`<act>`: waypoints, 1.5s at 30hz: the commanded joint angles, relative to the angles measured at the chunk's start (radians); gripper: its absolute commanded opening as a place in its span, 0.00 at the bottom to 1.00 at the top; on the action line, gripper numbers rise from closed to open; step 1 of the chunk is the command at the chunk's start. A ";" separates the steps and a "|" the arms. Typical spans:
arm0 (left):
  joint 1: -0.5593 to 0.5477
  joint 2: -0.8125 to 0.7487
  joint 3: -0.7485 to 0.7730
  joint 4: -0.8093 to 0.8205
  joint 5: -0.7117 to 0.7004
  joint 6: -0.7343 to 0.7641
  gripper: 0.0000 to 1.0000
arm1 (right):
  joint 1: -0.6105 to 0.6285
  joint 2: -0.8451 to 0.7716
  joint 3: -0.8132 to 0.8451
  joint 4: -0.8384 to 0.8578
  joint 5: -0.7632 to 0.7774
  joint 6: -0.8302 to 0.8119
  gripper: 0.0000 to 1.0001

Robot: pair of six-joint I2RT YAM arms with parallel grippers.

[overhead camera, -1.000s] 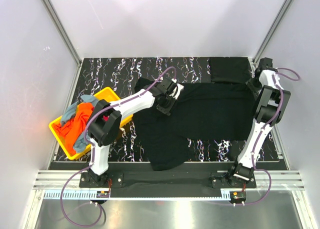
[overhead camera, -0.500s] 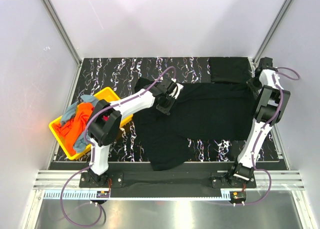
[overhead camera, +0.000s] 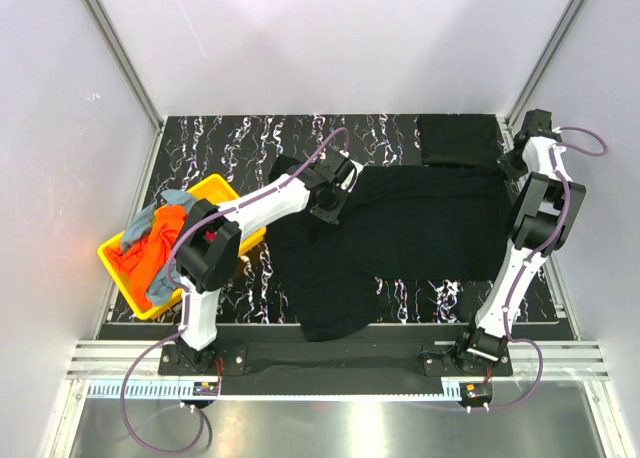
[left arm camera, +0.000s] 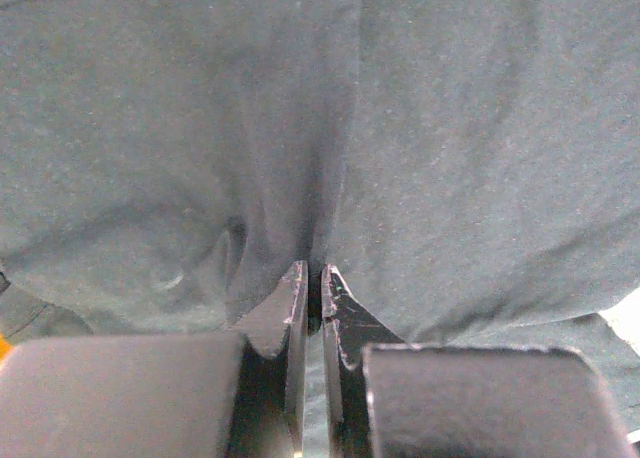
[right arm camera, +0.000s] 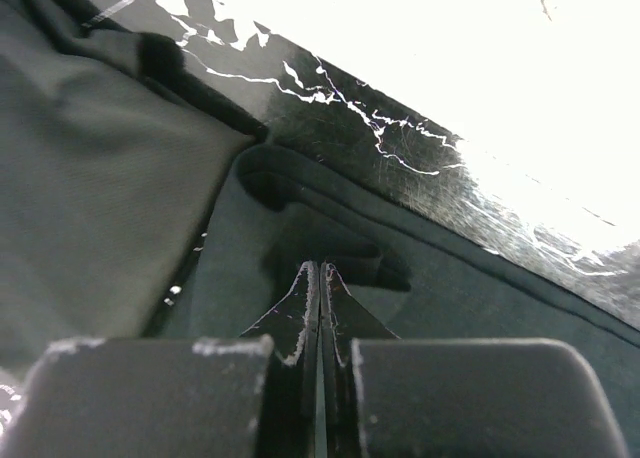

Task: Fold and stack the t-shirts
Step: Fold the tshirt

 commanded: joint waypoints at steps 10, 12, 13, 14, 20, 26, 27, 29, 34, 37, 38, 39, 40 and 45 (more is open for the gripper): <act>0.006 -0.062 0.008 -0.041 -0.005 -0.021 0.00 | -0.019 -0.201 -0.170 0.114 0.051 -0.040 0.00; 0.004 -0.076 -0.004 -0.041 0.005 -0.023 0.00 | -0.021 -0.226 -0.223 0.134 0.057 -0.043 0.00; 0.003 -0.080 -0.015 -0.041 0.011 -0.023 0.00 | -0.021 -0.233 -0.243 0.149 0.061 -0.043 0.00; 0.000 -0.091 -0.022 -0.041 0.020 -0.023 0.00 | -0.021 -0.251 -0.265 0.160 0.066 -0.043 0.00; -0.031 -0.094 -0.094 -0.040 0.029 -0.026 0.00 | -0.032 -0.310 -0.437 0.269 0.070 -0.031 0.00; -0.040 -0.089 -0.134 -0.025 0.012 -0.039 0.00 | -0.048 -0.298 -0.477 0.302 0.066 -0.025 0.00; -0.040 -0.086 -0.134 -0.022 0.011 -0.041 0.00 | -0.050 -0.296 -0.477 0.304 0.064 -0.025 0.00; -0.040 -0.077 -0.127 -0.022 0.012 -0.044 0.00 | -0.052 -0.302 -0.478 0.304 0.058 -0.022 0.00; -0.040 -0.042 -0.101 -0.015 0.034 -0.085 0.01 | -0.052 -0.342 -0.501 0.305 0.055 -0.014 0.00; -0.040 -0.037 -0.095 -0.011 0.066 -0.108 0.26 | -0.052 -0.371 -0.524 0.307 0.052 -0.016 0.03; -0.040 -0.040 -0.095 -0.011 0.067 -0.111 0.28 | -0.052 -0.373 -0.538 0.306 0.052 -0.014 0.05; -0.039 -0.046 -0.096 -0.008 0.069 -0.111 0.30 | -0.052 -0.376 -0.549 0.306 0.052 -0.013 0.07; -0.039 -0.063 -0.095 -0.006 0.063 -0.108 0.31 | -0.053 -0.380 -0.556 0.304 0.057 -0.010 0.09; 0.052 -0.106 -0.024 -0.009 0.049 -0.090 0.41 | -0.059 -0.469 -0.592 0.253 0.058 0.029 0.25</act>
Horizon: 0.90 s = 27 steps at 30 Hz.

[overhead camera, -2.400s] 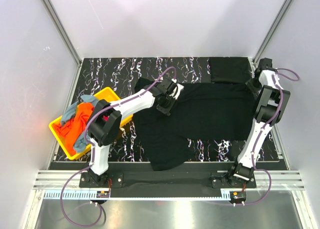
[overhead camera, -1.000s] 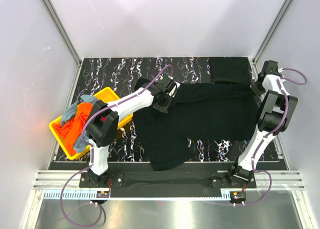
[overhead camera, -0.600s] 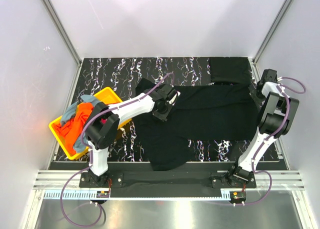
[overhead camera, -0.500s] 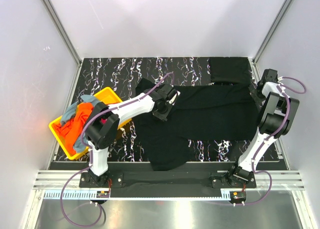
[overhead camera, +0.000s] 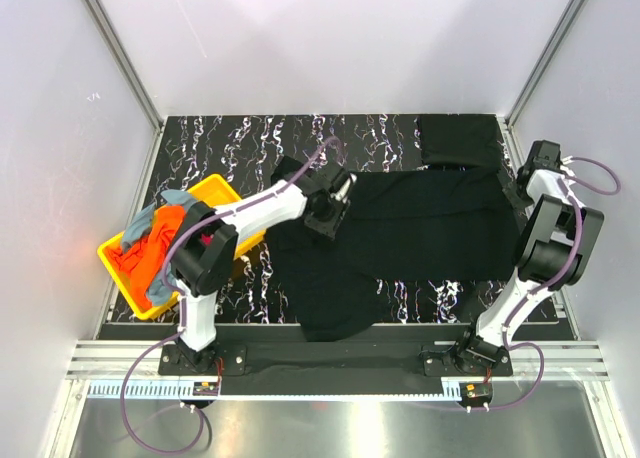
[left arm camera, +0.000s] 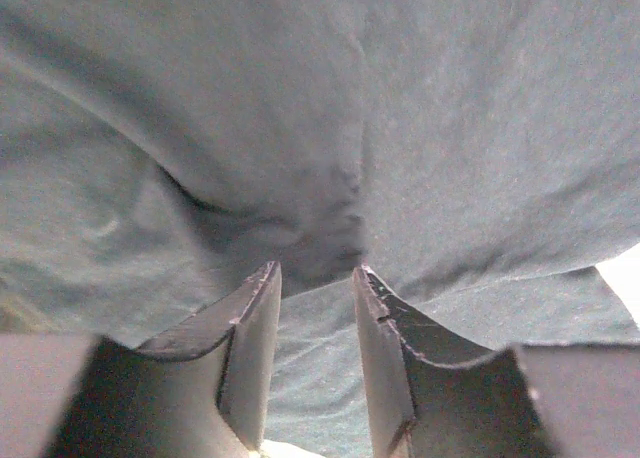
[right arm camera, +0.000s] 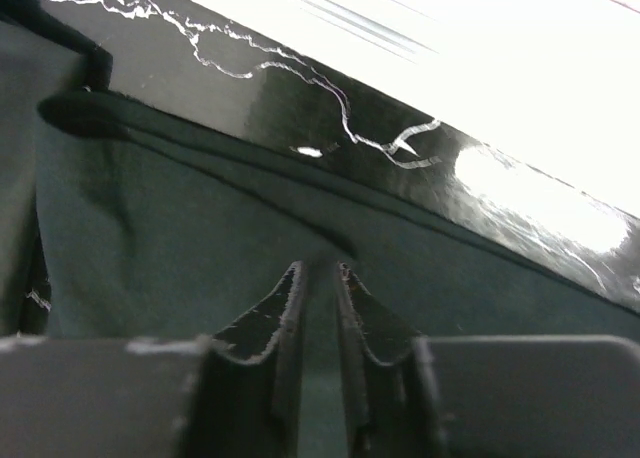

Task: Fold and stack the t-shirts
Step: Fold the tshirt

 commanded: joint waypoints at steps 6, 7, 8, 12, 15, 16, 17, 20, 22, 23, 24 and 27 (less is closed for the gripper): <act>0.225 0.035 0.260 0.008 0.054 0.027 0.44 | -0.001 -0.078 -0.002 0.026 -0.141 0.058 0.29; 0.237 0.081 0.287 0.006 0.036 0.052 0.44 | 0.008 -0.053 0.004 0.041 -0.193 0.050 0.29; 0.243 0.110 0.337 0.001 0.024 0.061 0.44 | 0.011 -0.039 0.021 0.047 -0.197 0.044 0.29; 0.278 0.230 0.435 -0.012 0.005 0.056 0.43 | 0.015 0.043 0.060 0.093 -0.301 0.045 0.28; 0.306 0.314 0.478 -0.011 0.007 0.027 0.43 | 0.015 0.119 0.102 0.090 -0.300 0.059 0.27; 0.318 0.328 0.489 -0.011 0.007 0.017 0.44 | 0.015 0.144 0.111 0.090 -0.284 0.064 0.26; 0.324 0.359 0.501 -0.012 -0.021 0.012 0.43 | 0.012 0.153 0.116 0.071 -0.240 0.071 0.25; 0.349 0.391 0.509 -0.014 -0.033 -0.006 0.43 | -0.004 0.156 0.107 0.032 -0.152 0.091 0.23; 0.370 0.411 0.508 -0.020 -0.048 -0.031 0.43 | -0.030 0.137 0.073 0.032 -0.108 0.114 0.22; 0.378 0.411 0.494 -0.020 -0.052 -0.040 0.43 | -0.036 0.130 0.064 0.032 -0.089 0.119 0.22; 0.381 0.413 0.489 -0.019 -0.061 -0.051 0.43 | -0.047 0.121 0.058 0.033 -0.066 0.122 0.22; 0.384 0.410 0.488 -0.019 -0.055 -0.082 0.41 | -0.050 0.103 0.041 0.032 -0.040 0.123 0.22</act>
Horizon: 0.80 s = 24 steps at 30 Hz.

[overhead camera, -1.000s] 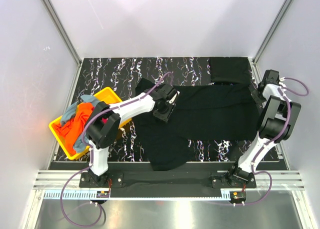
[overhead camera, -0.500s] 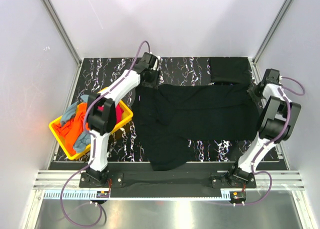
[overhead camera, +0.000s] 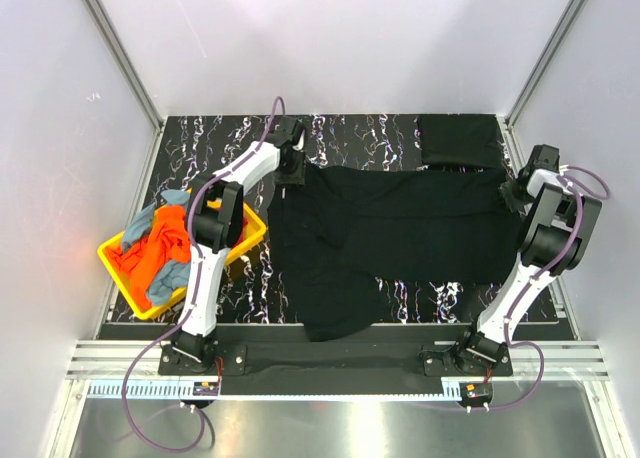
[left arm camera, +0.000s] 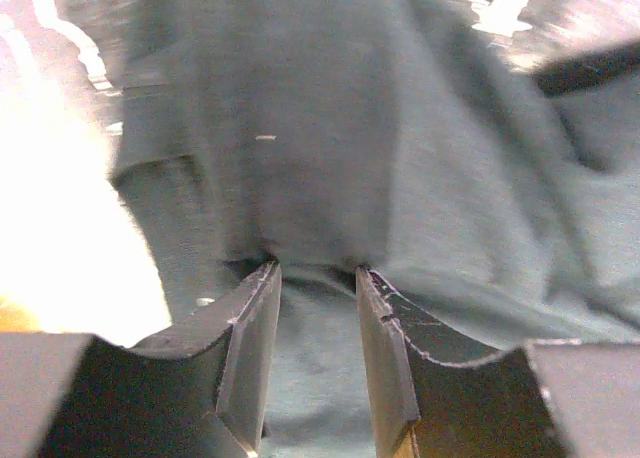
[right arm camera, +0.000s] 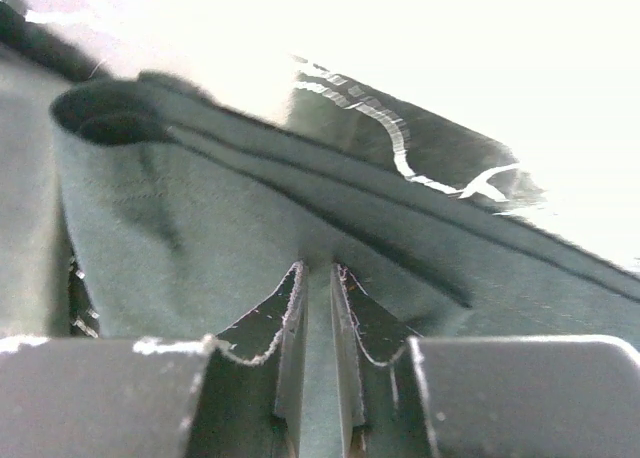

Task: Fold and stack the t-shirts
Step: Fold the tshirt

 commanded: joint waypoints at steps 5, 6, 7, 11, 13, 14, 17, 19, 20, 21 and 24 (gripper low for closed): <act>0.010 -0.065 -0.052 0.055 0.088 -0.134 0.37 | -0.021 -0.082 -0.040 -0.024 0.126 0.052 0.22; 0.009 -0.104 -0.078 0.080 0.099 -0.147 0.37 | -0.021 -0.088 -0.040 -0.024 0.122 0.067 0.22; 0.009 -0.123 -0.099 0.097 0.096 -0.162 0.37 | -0.021 -0.100 -0.037 -0.026 0.116 0.070 0.22; 0.012 -0.135 -0.065 0.106 0.066 -0.090 0.38 | -0.020 -0.119 -0.017 -0.024 0.057 0.054 0.22; 0.018 -0.126 -0.015 0.105 0.095 -0.011 0.39 | -0.020 -0.133 -0.012 -0.021 0.030 0.044 0.22; 0.018 -0.120 0.035 0.099 0.102 0.007 0.36 | -0.020 -0.136 -0.010 -0.015 0.008 0.032 0.22; 0.028 -0.103 0.074 0.090 0.119 0.004 0.25 | -0.011 -0.133 -0.027 0.092 -0.151 -0.034 0.21; 0.035 -0.082 0.071 0.090 0.141 -0.022 0.24 | 0.009 -0.118 -0.014 0.102 -0.185 -0.045 0.20; 0.036 -0.073 0.068 0.088 0.147 -0.029 0.24 | 0.014 -0.111 -0.009 0.105 -0.184 -0.046 0.21; 0.038 -0.047 0.068 0.086 0.156 -0.029 0.23 | 0.019 -0.105 -0.006 0.106 -0.184 -0.046 0.21; 0.045 -0.007 0.066 0.076 0.132 -0.036 0.20 | 0.025 -0.065 0.025 0.108 -0.193 -0.045 0.20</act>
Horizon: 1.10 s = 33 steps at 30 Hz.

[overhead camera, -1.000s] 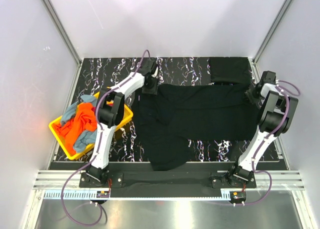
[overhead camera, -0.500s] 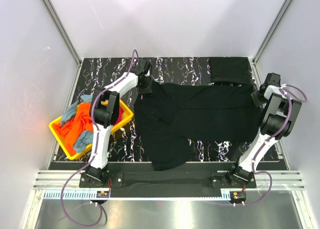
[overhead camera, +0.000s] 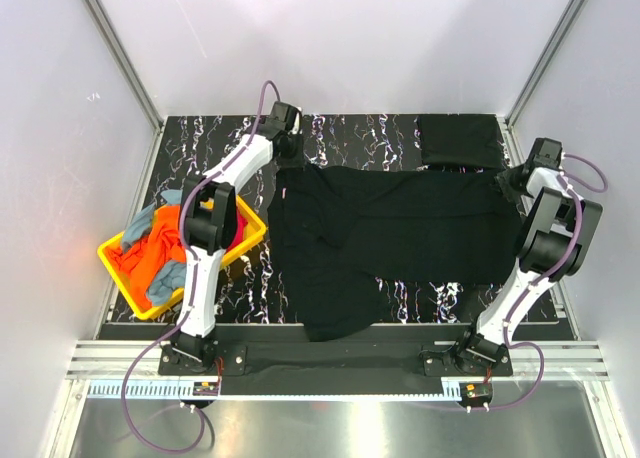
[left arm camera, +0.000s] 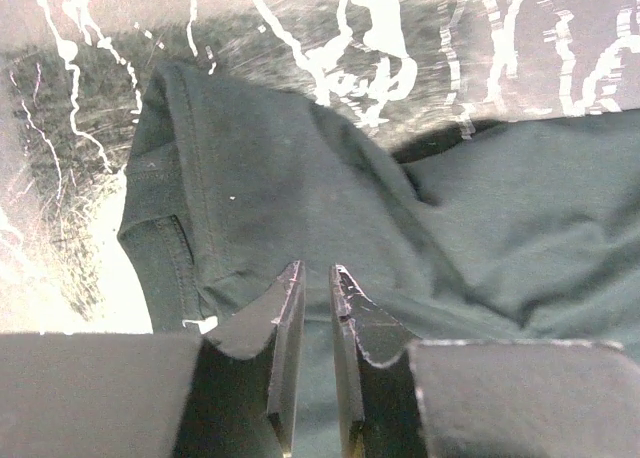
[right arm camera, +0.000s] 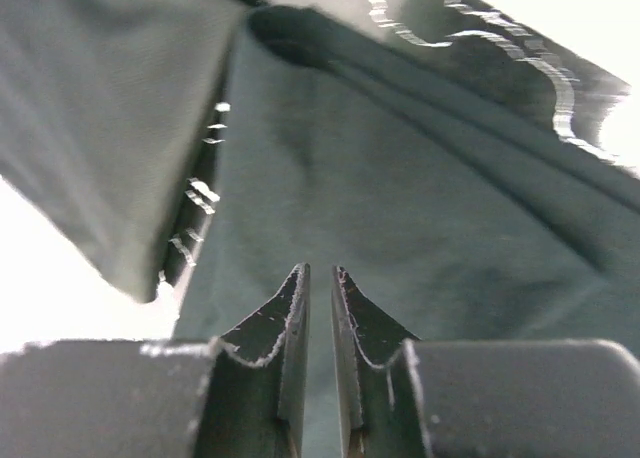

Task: Fold and stack the t-shirts
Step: Fold the tshirt

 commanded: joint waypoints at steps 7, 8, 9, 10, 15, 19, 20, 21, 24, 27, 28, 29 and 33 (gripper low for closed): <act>0.057 0.054 -0.039 -0.051 -0.082 -0.068 0.19 | 0.011 0.085 0.109 -0.037 0.093 0.015 0.18; 0.063 0.049 -0.070 -0.049 -0.082 -0.075 0.19 | 0.011 0.088 0.108 -0.044 0.097 0.032 0.18; 0.067 0.040 -0.082 -0.049 -0.082 -0.083 0.19 | 0.011 0.093 0.108 -0.060 0.151 0.043 0.18; 0.072 0.037 -0.096 -0.049 -0.082 -0.092 0.19 | 0.011 0.096 0.098 -0.067 0.176 0.058 0.18; 0.072 -0.015 -0.185 -0.020 -0.123 -0.115 0.20 | 0.010 0.087 0.043 -0.087 0.271 0.156 0.17; 0.072 -0.014 -0.179 -0.008 -0.091 -0.140 0.20 | -0.004 0.084 -0.010 -0.091 0.305 0.204 0.17; 0.072 -0.011 -0.170 -0.008 -0.091 -0.143 0.20 | -0.007 0.084 -0.017 -0.092 0.313 0.213 0.17; 0.072 -0.003 -0.165 -0.008 -0.061 -0.148 0.20 | -0.012 0.084 -0.020 -0.091 0.308 0.213 0.17; 0.072 0.000 -0.151 0.000 -0.022 -0.148 0.23 | -0.016 0.082 -0.014 -0.092 0.295 0.178 0.17; 0.072 0.005 -0.132 0.011 0.021 -0.132 0.25 | -0.015 0.067 0.052 -0.091 0.212 0.072 0.19; 0.072 0.008 -0.116 0.011 0.026 -0.126 0.25 | -0.016 0.062 0.064 -0.091 0.187 0.046 0.20; 0.072 0.012 -0.110 0.011 0.032 -0.125 0.25 | -0.015 0.058 0.077 -0.091 0.148 -0.001 0.19; 0.070 0.029 -0.081 0.018 0.062 -0.108 0.25 | -0.015 0.012 0.085 -0.095 0.069 -0.080 0.08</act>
